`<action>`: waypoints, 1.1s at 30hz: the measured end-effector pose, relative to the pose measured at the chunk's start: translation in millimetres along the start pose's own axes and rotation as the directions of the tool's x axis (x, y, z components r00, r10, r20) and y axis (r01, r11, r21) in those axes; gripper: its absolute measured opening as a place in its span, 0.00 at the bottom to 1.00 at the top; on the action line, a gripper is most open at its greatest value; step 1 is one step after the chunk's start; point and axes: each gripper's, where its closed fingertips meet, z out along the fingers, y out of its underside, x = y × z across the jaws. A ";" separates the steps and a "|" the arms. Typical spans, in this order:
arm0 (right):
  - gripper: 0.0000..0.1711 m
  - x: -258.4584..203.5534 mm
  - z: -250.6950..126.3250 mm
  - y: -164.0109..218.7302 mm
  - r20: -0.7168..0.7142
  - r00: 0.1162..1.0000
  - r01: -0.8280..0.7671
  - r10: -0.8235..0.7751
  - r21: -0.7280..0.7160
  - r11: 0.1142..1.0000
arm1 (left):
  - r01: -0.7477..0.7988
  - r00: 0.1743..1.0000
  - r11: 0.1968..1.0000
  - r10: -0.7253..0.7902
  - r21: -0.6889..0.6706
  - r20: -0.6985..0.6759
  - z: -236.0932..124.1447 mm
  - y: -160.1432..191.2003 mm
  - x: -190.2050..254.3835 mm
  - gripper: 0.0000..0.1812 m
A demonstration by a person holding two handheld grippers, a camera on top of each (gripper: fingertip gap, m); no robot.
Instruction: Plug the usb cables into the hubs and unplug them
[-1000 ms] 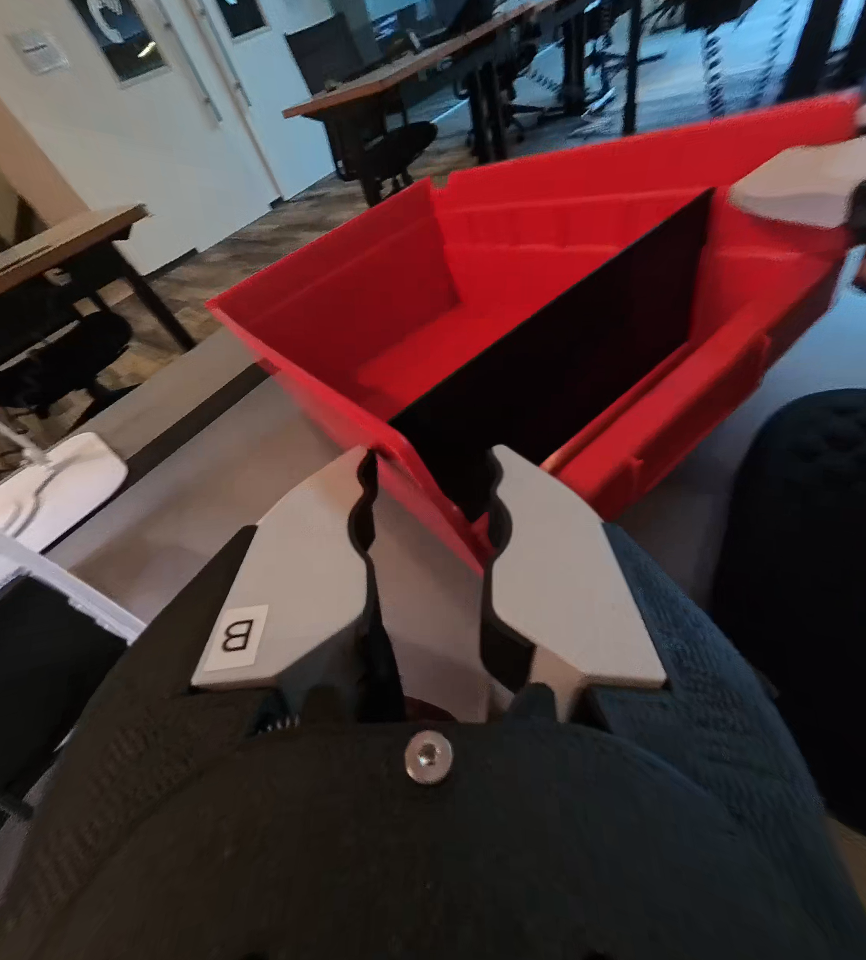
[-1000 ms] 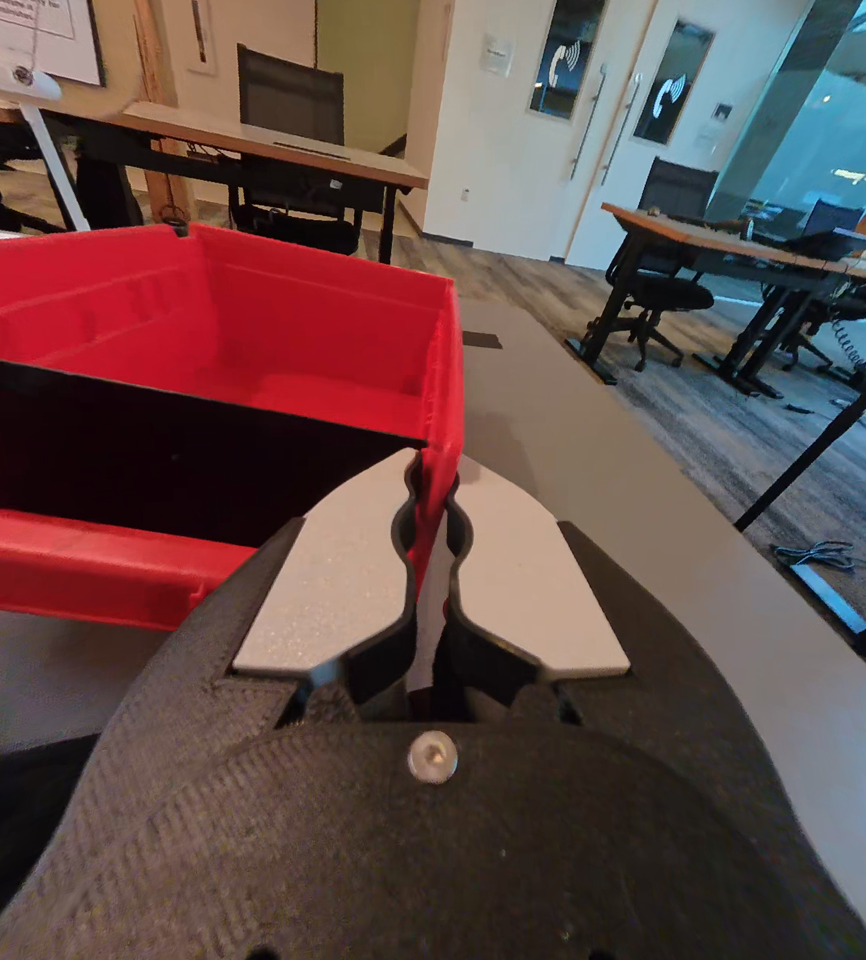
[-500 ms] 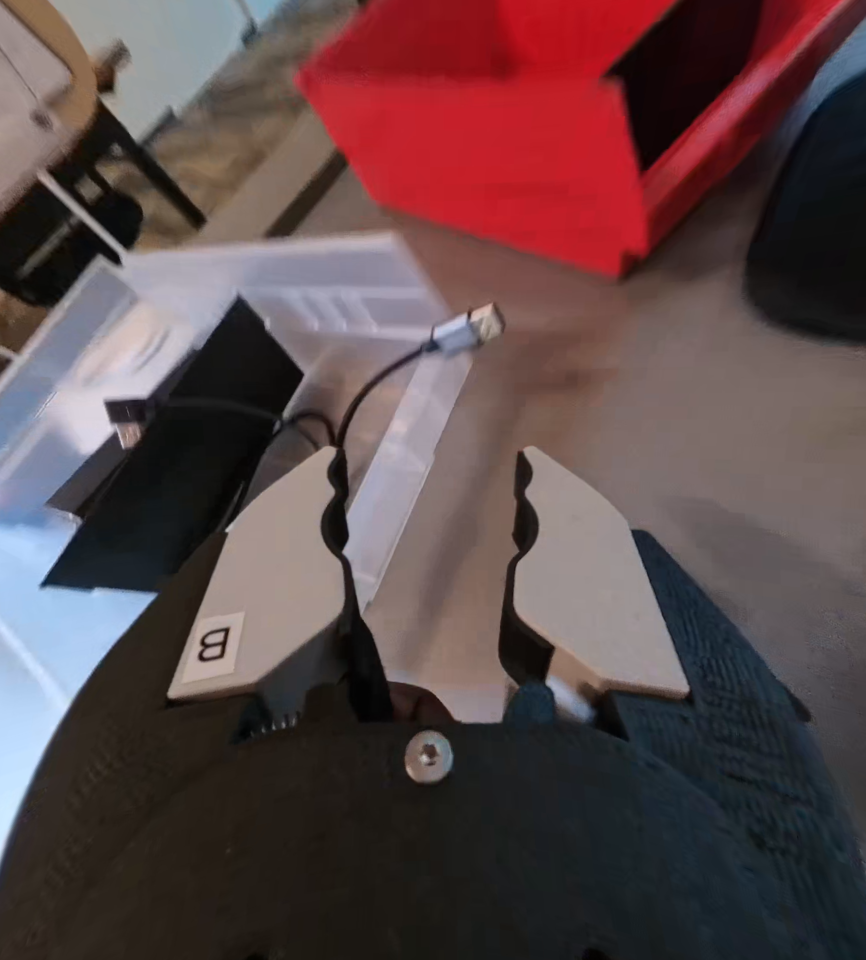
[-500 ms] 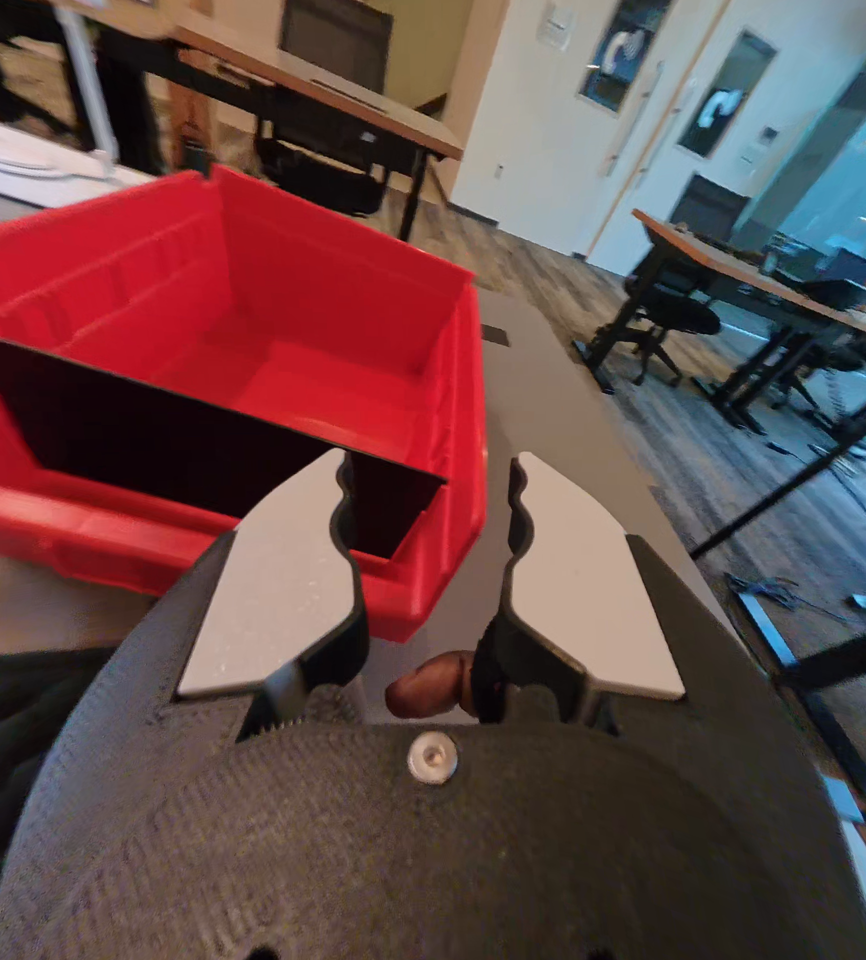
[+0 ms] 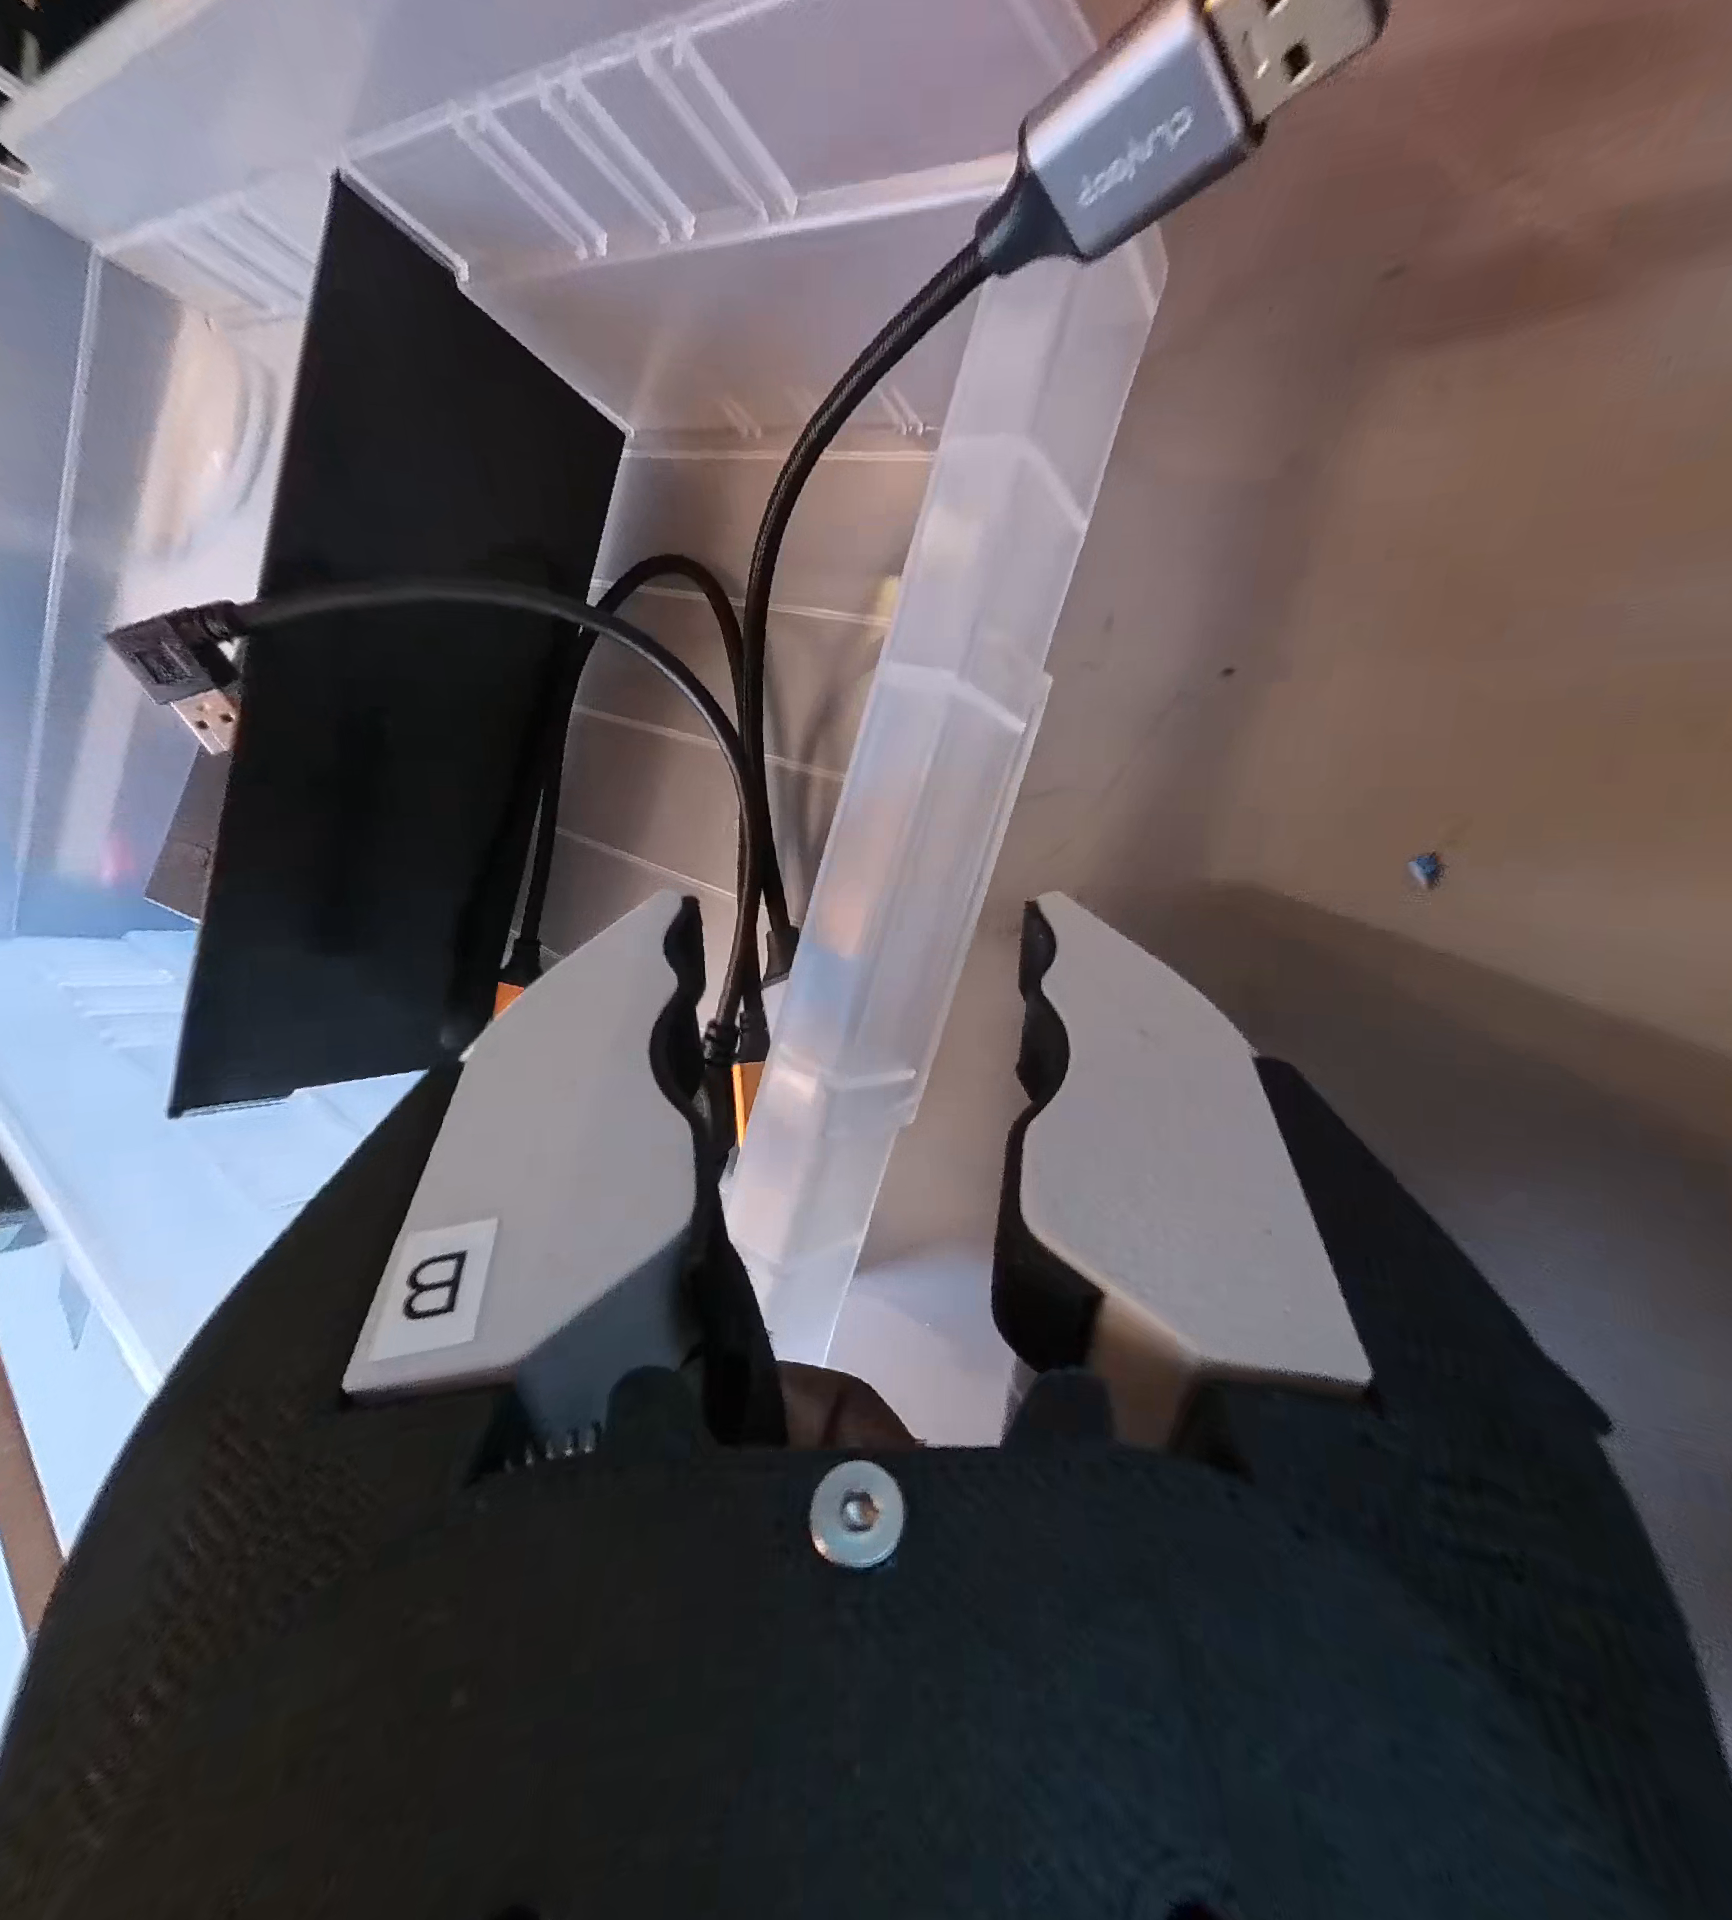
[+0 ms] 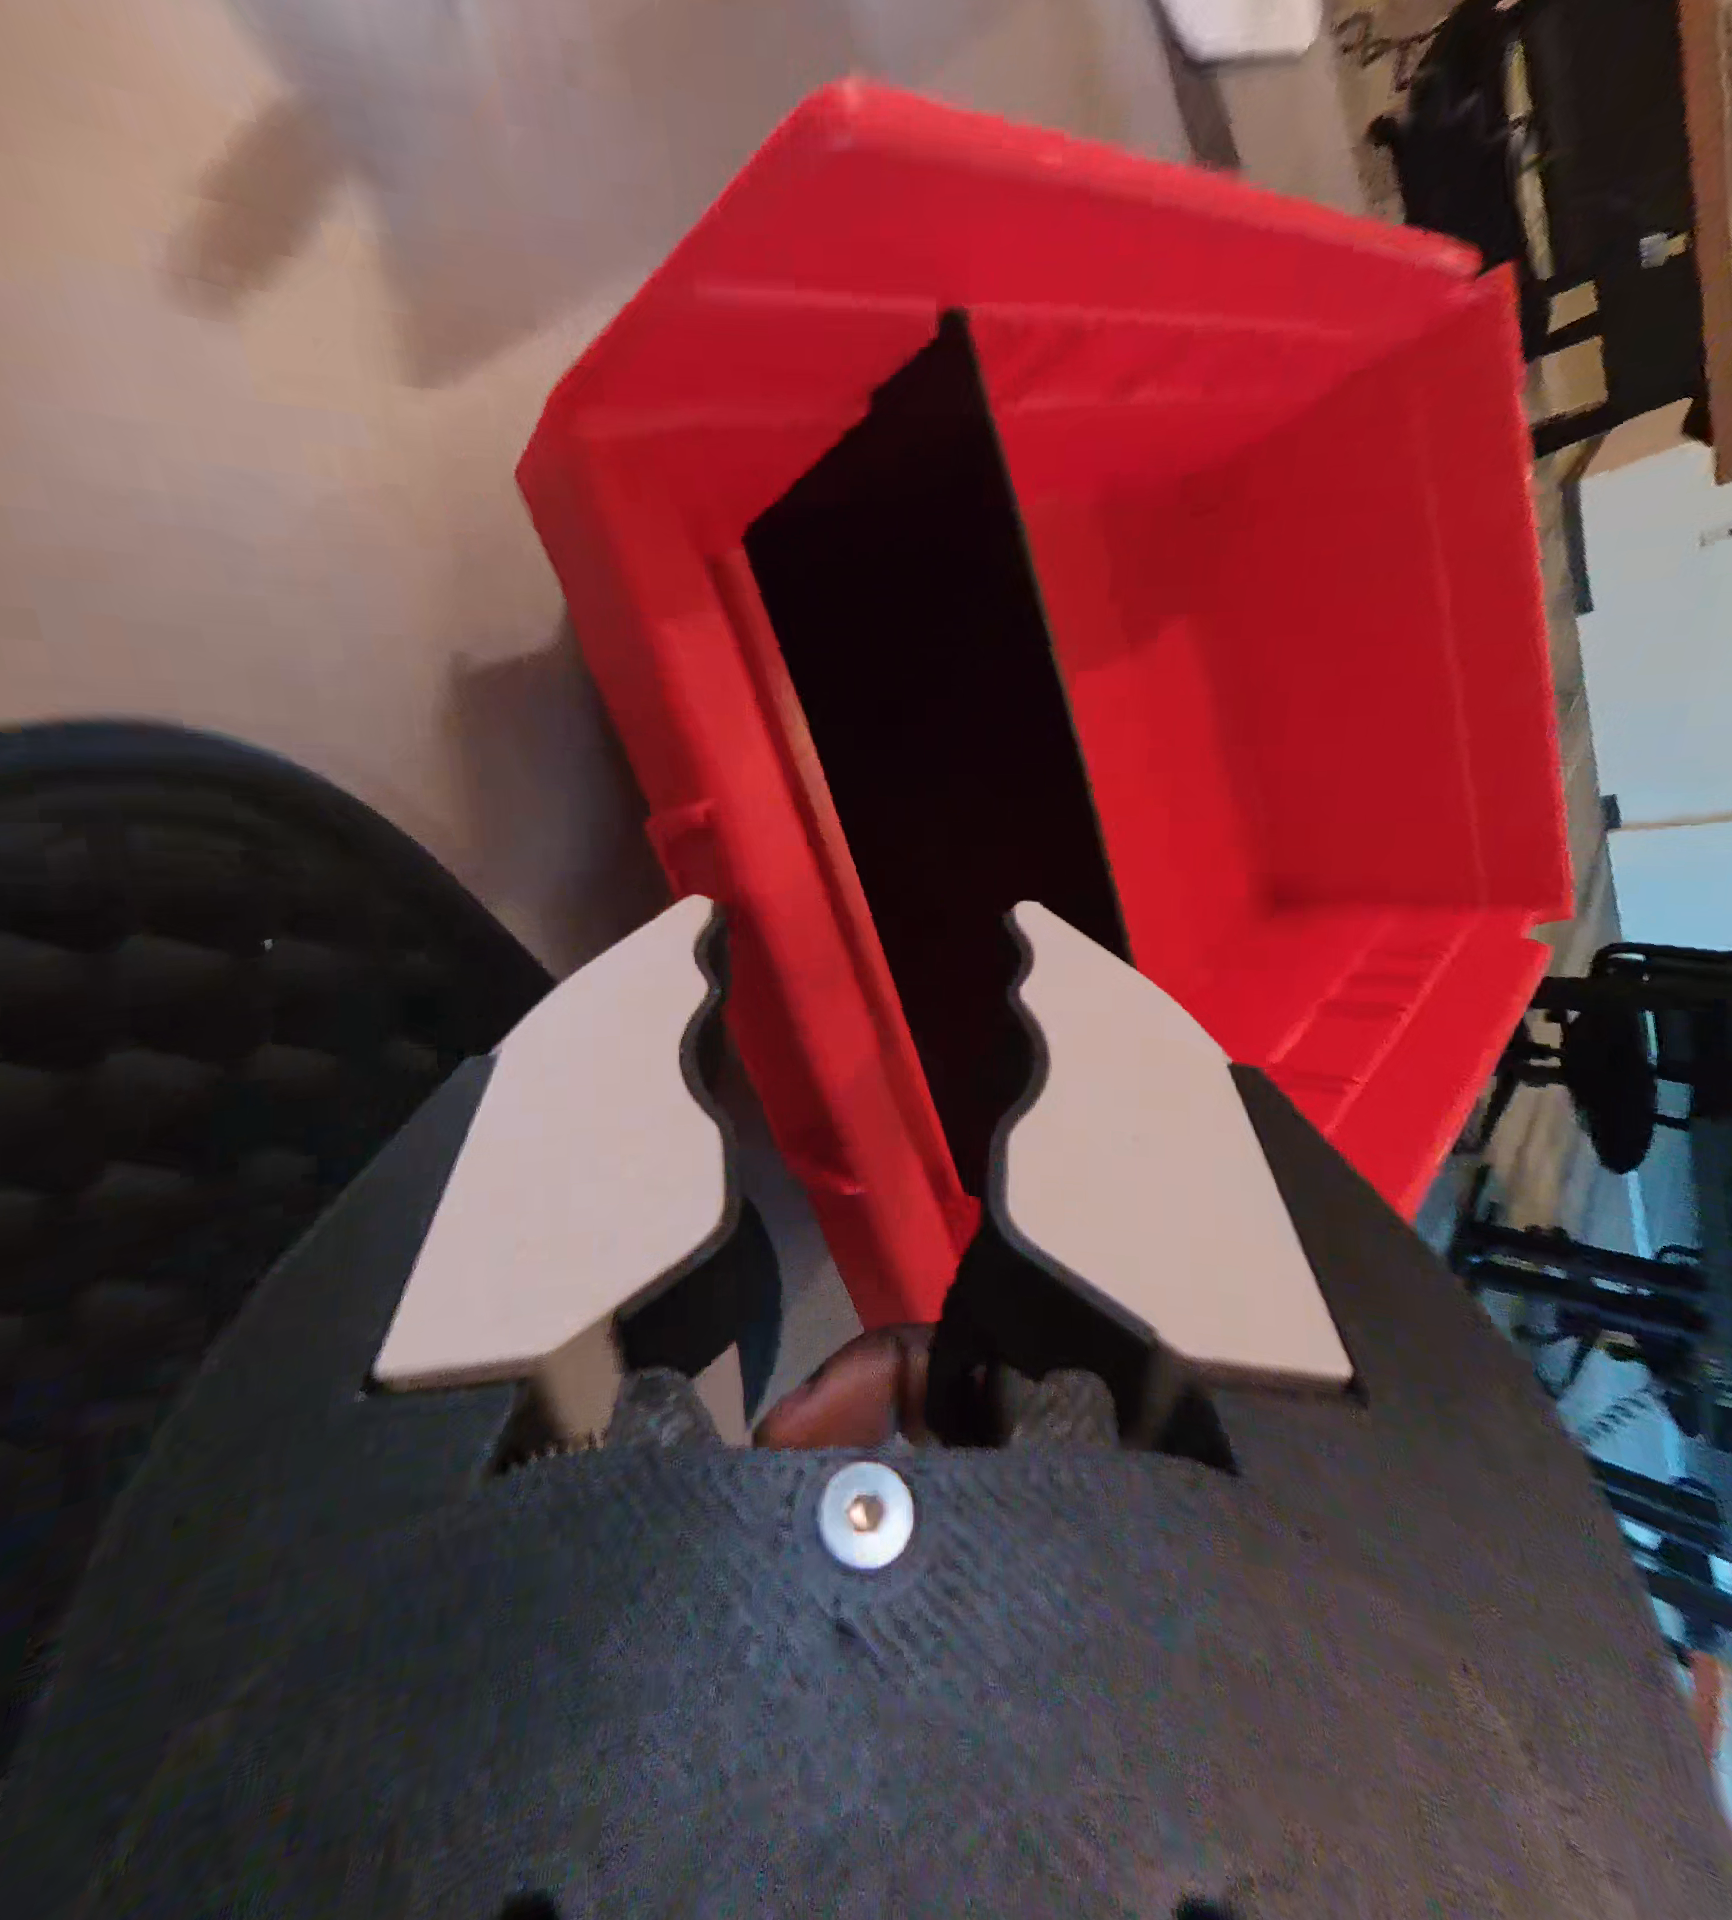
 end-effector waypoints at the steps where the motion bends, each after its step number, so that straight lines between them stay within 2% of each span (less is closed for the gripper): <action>1: 0.30 -2.2 1.9 6.1 0.015 0.999 0.034 -0.033 -0.044 0.998 | -0.002 1.000 1.000 0.002 -0.010 0.006 2.0 2.2 -0.9 0.32; 6: 0.31 -5.2 12.7 22.7 0.038 0.987 0.161 -0.156 -0.155 0.975 | -0.016 1.000 0.998 0.016 -0.060 0.004 11.3 14.3 -1.5 0.25; 9: 0.19 -12.7 17.9 22.0 0.087 0.978 0.199 -0.188 -0.143 0.970 | -0.025 1.000 0.999 0.025 -0.036 -0.014 11.5 13.7 0.5 0.22; 13: 0.20 -6.7 21.1 26.1 0.085 0.984 0.170 -0.159 -0.152 0.974 | -0.029 0.999 0.999 0.029 -0.034 -0.013 8.0 24.4 -5.0 0.22; 17: 0.20 4.2 22.6 40.0 0.075 0.986 0.158 -0.148 -0.168 0.973 | -0.024 1.000 0.999 0.023 -0.042 -0.016 -2.2 54.6 -20.0 0.22; 21: 0.20 14.7 21.3 57.0 0.063 0.988 0.151 -0.142 -0.191 0.970 | -0.027 0.998 0.995 0.032 -0.094 0.057 -19.3 100.0 -43.0 0.24; 33: 0.23 37.6 8.8 105.2 -0.032 0.996 0.078 -0.088 -0.234 0.969 | 0.045 0.994 0.982 -0.026 -0.183 0.105 -76.8 204.2 -63.2 0.24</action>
